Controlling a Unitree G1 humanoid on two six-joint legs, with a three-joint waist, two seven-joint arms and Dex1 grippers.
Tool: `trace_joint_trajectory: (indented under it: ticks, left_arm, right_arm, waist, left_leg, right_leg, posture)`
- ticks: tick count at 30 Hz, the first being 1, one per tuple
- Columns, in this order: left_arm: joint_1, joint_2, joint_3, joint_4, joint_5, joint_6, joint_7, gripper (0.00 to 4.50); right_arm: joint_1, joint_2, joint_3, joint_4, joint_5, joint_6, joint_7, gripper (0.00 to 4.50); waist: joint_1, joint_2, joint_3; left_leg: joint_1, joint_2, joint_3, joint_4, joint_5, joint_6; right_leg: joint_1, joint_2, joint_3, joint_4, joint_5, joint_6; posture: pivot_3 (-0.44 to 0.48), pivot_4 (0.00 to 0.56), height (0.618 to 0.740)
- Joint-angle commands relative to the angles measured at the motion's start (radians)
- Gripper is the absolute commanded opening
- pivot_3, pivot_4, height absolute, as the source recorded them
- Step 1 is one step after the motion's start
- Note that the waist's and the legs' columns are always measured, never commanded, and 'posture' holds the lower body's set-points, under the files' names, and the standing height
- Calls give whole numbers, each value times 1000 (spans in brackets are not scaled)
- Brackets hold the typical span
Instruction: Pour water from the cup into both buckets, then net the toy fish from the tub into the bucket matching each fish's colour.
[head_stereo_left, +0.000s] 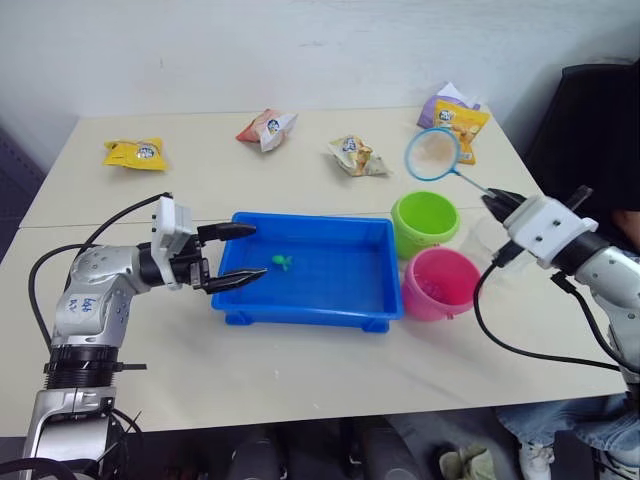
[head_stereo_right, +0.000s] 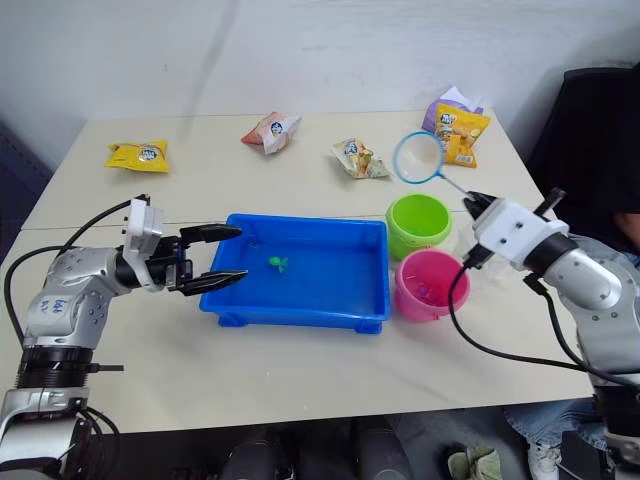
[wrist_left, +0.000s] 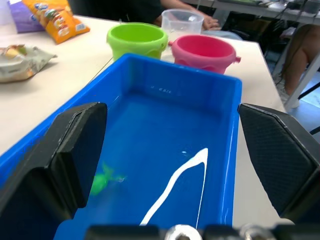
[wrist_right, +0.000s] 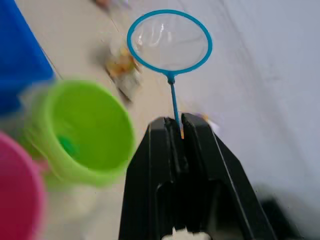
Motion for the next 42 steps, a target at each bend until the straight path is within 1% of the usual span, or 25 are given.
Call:
trace_joint_trajectory:
  ticks: [1,2,4,7,10,14,22,26,29,32,36,42]
  left_arm:
    - [36,50,64,10,-1,-51,-24,4484]
    - [46,58,70,15,0,-60,-27,4484]
    - [62,70,81,21,1,-73,-28,4484]
    - [106,97,96,24,13,-94,-30,4484]
    - [149,116,105,20,20,-107,-30,4484]
    - [178,126,109,5,19,-106,-17,4484]
    - [186,134,108,-6,16,-92,-10,4484]
    - [190,137,109,-11,17,-87,-9,4484]
    - [193,136,106,-17,20,-84,-7,4484]
    - [192,135,106,-20,20,-80,-5,4484]
    - [188,139,106,-8,31,-92,-5,4484]
    - [160,139,96,9,35,-84,-23,4484]
  right_arm:
    - [-37,-51,52,-187,202,333,97,0]
    - [-48,-60,71,-215,227,404,105,0]
    - [-76,-70,115,-249,230,484,113,0]
    - [-115,-91,189,-283,238,660,106,0]
    - [-145,-88,233,-293,233,747,103,0]
    - [-199,-80,351,-259,158,759,124,0]
    - [-343,58,540,-100,-21,691,124,0]
    - [-412,123,629,-23,-126,612,139,0]
    - [-442,207,634,25,-146,600,131,0]
    - [-453,269,629,64,-179,577,118,0]
    - [-454,343,590,76,-174,582,105,0]
    - [-411,368,532,9,-136,548,140,0]
  waist:
    - [3,0,0]
    - [5,0,0]
    - [9,0,0]
    - [15,0,0]
    - [15,-1,0]
    - [14,-1,-1]
    - [9,-1,-1]
    - [9,-1,-1]
    - [8,-1,-1]
    - [8,-1,-1]
    - [8,-1,-1]
    - [9,-1,-1]
  left_leg:
    - [0,0,0,0,0,0]
    - [0,0,-1,0,0,0]
    - [0,-1,-2,0,-1,1]
    - [-1,-1,-2,0,-1,2]
    - [-3,-2,-3,0,-2,3]
    - [-3,-2,-3,0,-2,3]
    - [-3,-2,-2,0,-2,3]
    - [-3,-2,-1,0,-2,3]
    - [-3,-2,-1,0,-2,3]
    - [-4,-2,0,0,-2,3]
    - [-4,-2,0,0,-2,3]
    - [-4,-2,0,0,-2,3]
  right_leg:
    - [0,-1,0,0,0,0]
    - [0,-1,0,0,0,0]
    - [1,-2,-1,-1,0,0]
    - [0,-3,-2,-2,0,0]
    - [0,-4,-3,-3,0,-1]
    - [0,-4,-3,-3,0,0]
    - [-2,-3,-3,-3,0,0]
    - [-2,-3,-5,-3,0,0]
    - [-2,-2,-5,-2,0,0]
    - [-3,-2,-5,-1,0,0]
    - [-3,-3,-6,-2,0,0]
    - [-3,-3,-6,-2,0,0]
  posture:
    - [0,150,739]
    - [0,150,739]
    - [0,150,739]
    - [0,150,739]
    - [0,150,739]
    - [0,150,739]
    - [0,150,739]
    - [0,150,739]
    - [0,150,739]
    - [0,150,739]
    - [0,150,739]
    - [0,150,739]
